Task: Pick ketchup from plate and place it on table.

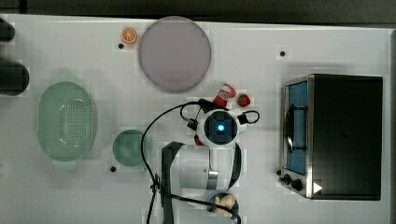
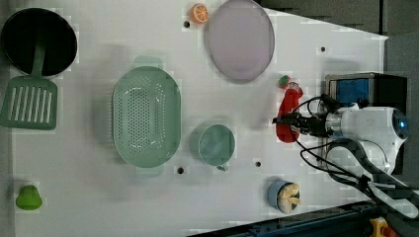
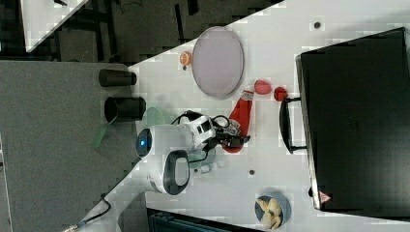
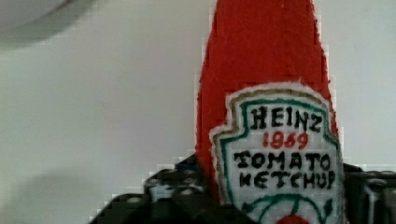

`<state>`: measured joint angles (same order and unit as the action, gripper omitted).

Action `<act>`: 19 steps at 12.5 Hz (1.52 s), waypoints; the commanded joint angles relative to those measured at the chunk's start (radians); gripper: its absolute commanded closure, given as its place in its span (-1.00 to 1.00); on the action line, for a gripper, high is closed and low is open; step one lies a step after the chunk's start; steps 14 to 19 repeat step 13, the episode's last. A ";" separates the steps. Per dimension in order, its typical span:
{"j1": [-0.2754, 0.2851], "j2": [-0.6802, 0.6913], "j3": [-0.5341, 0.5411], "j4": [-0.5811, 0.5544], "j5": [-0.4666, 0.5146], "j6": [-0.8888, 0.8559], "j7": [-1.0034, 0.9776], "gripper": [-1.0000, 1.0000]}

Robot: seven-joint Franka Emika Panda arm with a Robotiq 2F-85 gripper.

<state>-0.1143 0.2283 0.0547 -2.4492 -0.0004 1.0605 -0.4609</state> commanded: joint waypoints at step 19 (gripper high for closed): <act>0.001 -0.406 0.062 0.472 0.007 -0.797 0.507 -1.00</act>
